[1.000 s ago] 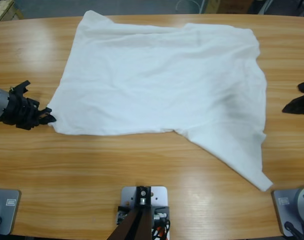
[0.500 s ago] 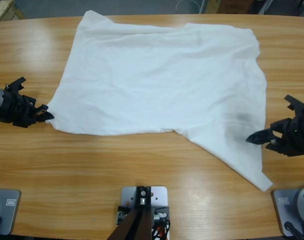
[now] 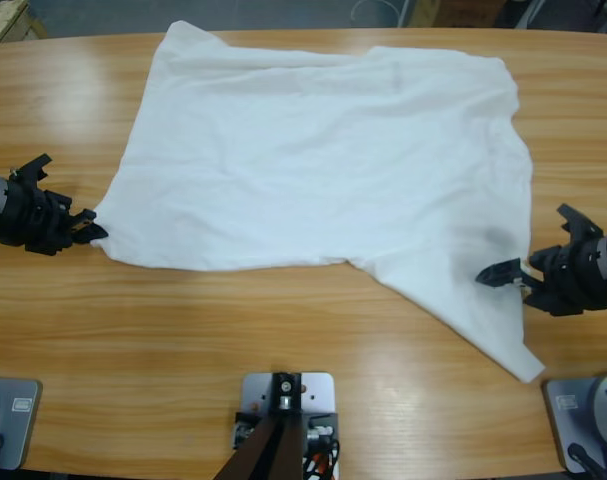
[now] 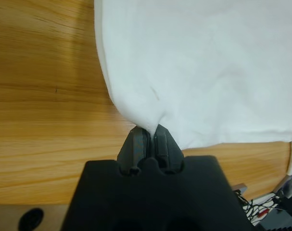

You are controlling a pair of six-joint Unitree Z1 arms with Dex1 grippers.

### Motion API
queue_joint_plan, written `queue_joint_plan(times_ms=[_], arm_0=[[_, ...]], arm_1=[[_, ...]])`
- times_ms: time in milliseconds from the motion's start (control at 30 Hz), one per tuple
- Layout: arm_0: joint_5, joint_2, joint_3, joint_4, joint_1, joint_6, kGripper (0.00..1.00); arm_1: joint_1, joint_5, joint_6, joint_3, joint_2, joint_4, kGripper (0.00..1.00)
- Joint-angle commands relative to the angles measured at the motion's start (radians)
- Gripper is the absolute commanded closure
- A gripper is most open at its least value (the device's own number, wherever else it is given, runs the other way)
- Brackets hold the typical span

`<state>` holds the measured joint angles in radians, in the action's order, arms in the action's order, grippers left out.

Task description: Fold clothes

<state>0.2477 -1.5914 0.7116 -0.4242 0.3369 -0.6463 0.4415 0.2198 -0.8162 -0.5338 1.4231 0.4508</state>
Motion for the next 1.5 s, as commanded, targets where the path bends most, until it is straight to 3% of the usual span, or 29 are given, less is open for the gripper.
queue_joint_plan(times_ms=[33, 200, 267, 367, 1033, 1500], arm_0=[[0.008, -0.010, -0.017, 0.012, -0.007, 0.016, 1.000], [0.008, -0.010, -0.017, 0.012, -0.007, 0.016, 1.000], [0.008, -0.010, -0.016, 0.012, -0.007, 0.016, 1.000], [0.008, -0.013, -0.015, 0.012, -0.007, 0.017, 1.000], [0.012, -0.027, -0.004, 0.015, -0.011, 0.030, 1.000], [0.012, -0.039, 0.000, 0.015, -0.015, 0.037, 1.000]], arm_1=[[0.063, -0.032, -0.004, 0.038, 0.055, -0.053, 0.202], [0.063, -0.056, -0.057, 0.034, 0.083, -0.045, 0.196], [0.063, -0.077, -0.079, 0.033, 0.087, -0.022, 0.109], [0.063, -0.089, -0.089, 0.032, 0.093, 0.000, 0.089], [0.063, -0.088, -0.039, -0.064, 0.022, 0.116, 0.089], [0.063, -0.089, -0.082, 0.001, 0.060, 0.004, 0.092]])
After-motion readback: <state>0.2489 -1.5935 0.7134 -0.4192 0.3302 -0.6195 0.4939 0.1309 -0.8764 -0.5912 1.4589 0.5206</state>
